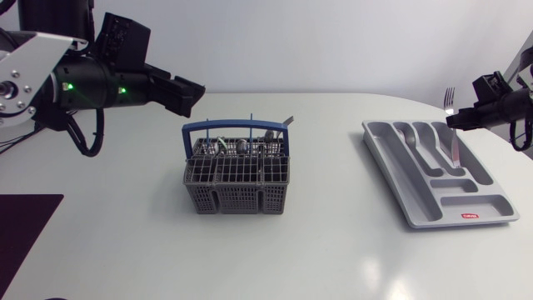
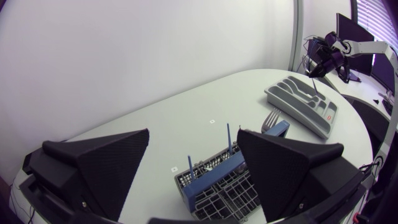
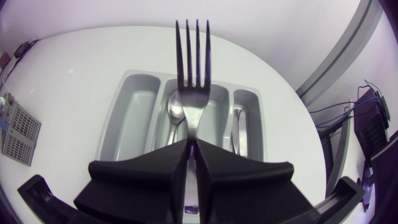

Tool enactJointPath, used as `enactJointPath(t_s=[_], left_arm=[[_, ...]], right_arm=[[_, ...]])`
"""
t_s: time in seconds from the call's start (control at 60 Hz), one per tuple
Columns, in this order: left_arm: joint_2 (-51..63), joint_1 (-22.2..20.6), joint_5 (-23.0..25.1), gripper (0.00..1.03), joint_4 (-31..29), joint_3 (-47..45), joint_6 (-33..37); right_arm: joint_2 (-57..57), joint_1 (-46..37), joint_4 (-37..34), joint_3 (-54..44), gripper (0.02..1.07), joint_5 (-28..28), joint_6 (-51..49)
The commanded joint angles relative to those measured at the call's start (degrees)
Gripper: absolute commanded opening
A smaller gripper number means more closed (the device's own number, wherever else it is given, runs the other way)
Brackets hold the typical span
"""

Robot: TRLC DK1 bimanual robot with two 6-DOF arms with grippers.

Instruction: Unload the cutlery basket into the drawer organizer.

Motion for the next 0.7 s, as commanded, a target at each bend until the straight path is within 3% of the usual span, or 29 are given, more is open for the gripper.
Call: enactJointPath(t_s=[0.0, 0.367, 0.683], left_arm=[[-1.65, 0.48, -0.03, 0.98, 0.87, -2.01, 1.74], [-3.23, -0.48, -1.26, 0.98, 0.35, -2.89, 2.18], [-3.32, -4.35, -4.69, 0.98, -0.97, -1.83, 2.09]], right_arm=[[3.68, -0.04, -0.65, 3.58, 0.09, 1.32, -0.73], [14.31, 0.14, -0.83, 12.19, 0.09, 5.63, 1.55], [19.15, 1.28, -3.82, 15.62, 0.09, 8.18, 4.98]])
